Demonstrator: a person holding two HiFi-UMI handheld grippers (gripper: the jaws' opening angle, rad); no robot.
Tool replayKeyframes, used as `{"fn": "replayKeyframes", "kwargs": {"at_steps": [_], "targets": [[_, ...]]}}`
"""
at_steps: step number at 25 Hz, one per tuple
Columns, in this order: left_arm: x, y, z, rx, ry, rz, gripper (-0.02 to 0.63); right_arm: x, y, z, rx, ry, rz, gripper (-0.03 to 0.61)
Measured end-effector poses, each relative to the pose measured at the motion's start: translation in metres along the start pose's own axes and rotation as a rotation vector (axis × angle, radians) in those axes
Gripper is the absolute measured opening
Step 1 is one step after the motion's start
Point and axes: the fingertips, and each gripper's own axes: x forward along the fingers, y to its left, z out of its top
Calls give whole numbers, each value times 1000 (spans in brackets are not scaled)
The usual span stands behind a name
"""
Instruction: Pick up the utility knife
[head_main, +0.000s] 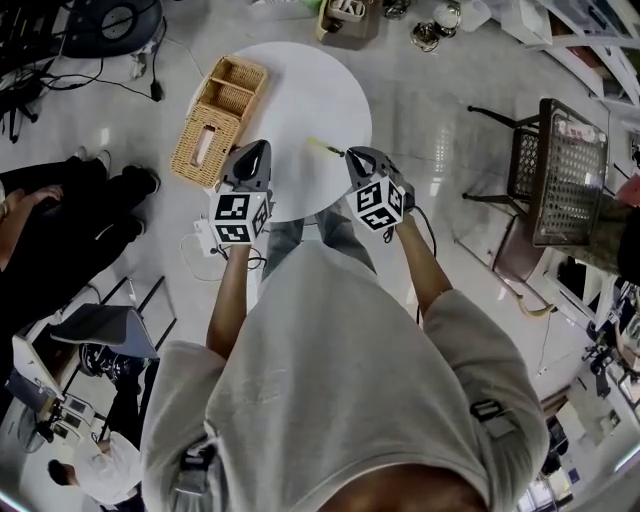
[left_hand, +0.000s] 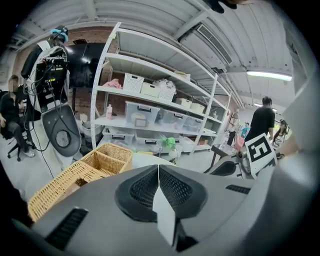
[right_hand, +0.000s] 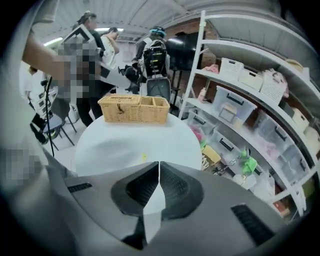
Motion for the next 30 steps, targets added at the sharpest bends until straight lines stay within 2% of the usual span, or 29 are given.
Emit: {"fn": "replayKeyframes", "kwargs": {"at_steps": [3,7,8,9,11,19,24,30], "targets": [[-2,1,-6,-10,5,10,21,10,10,-7,-85,36,48,32],[-6,3,-10,-20,9,22,21,21,25,-19,-93,87,155,37],[-6,4,-11,-23,10,26,21,25,28,-22,-92,100,178,70],[-7,4,-12,-25,12,28,21,27,30,-25,-91,112,197,177],[-7,4,-14,-29,16,30,21,33,33,-32,-94,133,225,206],[-11,6,-22,-39,31,33,21,58,36,-46,-86,204,277,204],[-10,7,-25,-41,38,40,21,73,34,-61,-59,258,313,170],[-13,10,-29,-44,45,50,21,81,33,-58,-57,264,330,135]]}}
